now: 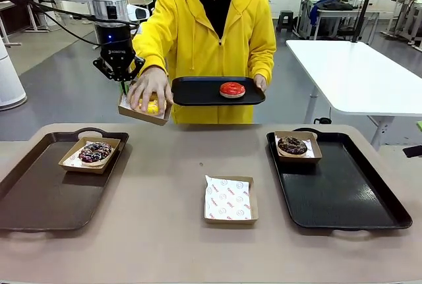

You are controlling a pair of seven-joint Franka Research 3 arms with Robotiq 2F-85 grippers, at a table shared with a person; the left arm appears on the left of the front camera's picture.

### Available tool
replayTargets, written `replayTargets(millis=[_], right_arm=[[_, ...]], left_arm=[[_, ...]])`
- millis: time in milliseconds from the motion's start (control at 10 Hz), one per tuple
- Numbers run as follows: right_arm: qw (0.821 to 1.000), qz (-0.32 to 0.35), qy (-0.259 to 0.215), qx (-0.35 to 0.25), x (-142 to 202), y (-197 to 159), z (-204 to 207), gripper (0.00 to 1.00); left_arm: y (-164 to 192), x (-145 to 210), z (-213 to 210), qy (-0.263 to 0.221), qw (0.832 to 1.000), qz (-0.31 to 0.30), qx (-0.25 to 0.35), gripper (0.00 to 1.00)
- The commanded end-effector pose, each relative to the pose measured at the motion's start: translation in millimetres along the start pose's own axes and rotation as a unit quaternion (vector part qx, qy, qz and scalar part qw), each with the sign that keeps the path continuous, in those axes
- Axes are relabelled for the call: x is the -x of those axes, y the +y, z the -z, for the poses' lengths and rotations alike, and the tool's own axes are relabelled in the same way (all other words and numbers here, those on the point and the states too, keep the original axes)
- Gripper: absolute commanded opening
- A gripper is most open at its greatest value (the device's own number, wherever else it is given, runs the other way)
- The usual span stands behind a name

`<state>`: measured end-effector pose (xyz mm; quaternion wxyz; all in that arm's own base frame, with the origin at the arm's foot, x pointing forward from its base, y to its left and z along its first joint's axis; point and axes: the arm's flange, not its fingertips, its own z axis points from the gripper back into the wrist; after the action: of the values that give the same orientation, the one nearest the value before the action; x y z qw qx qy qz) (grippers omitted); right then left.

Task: Individually package the donuts and arrange them on the tray.
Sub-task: Place the picked Paper togo box on the Handle tray while simultaneously picking up another Paper togo box from the table with the other hand.

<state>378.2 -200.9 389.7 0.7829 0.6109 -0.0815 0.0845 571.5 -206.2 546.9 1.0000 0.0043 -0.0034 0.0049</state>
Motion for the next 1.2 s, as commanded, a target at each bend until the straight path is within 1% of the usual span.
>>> replayTargets(millis=[0, 1100], right_arm=[[1.000, 0.000, 0.003, 0.003, 1.4, 2.2, -0.5, 1.00], [1.000, 0.000, 0.003, 0.003, 1.4, 2.2, -0.5, 1.00]], left_arm=[[2.3, 5.0, -1.5, -0.001, 1.000, 0.000, 0.000, 0.00], [2.3, 5.0, -1.5, -0.001, 1.000, 0.000, 0.000, 0.00]])
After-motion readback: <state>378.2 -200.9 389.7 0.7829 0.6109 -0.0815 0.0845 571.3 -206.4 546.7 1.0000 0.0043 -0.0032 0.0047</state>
